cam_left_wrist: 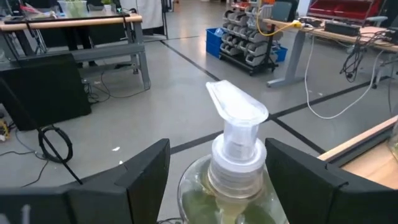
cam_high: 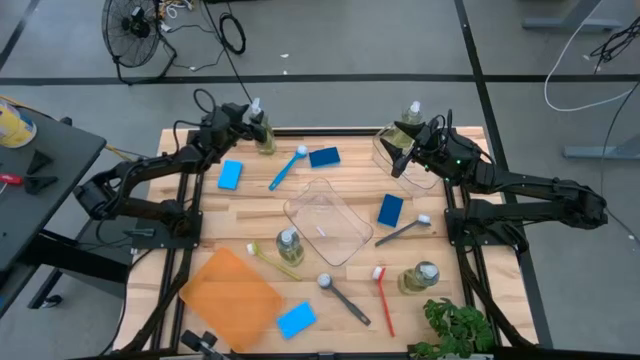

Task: Pick & Place Kitchen Sink Supplies
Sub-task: Put the yellow dish soap into the top transparent bin

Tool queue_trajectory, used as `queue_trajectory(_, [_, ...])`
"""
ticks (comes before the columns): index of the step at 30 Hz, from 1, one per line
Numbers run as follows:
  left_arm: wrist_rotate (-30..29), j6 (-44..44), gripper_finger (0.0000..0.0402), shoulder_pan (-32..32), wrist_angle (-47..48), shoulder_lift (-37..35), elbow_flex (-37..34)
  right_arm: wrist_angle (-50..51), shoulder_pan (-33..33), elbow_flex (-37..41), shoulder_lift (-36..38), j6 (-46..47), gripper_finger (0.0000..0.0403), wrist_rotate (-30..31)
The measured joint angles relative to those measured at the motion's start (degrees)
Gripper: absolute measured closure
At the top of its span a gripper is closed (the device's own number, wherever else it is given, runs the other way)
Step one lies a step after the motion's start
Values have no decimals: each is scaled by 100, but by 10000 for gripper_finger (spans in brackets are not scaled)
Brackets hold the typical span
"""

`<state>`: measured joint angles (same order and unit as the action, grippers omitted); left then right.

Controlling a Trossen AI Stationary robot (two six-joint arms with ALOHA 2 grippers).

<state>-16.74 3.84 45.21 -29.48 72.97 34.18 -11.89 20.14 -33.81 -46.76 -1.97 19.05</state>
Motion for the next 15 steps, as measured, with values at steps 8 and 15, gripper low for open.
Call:
queue_trajectory(8, [3,105,138,0,-115,22,1,-1,0,-1,0,-1,85,0])
queue_trajectory(15, [2,104,138,1,-155,22,0,-1,0,0,0,-1,85,0])
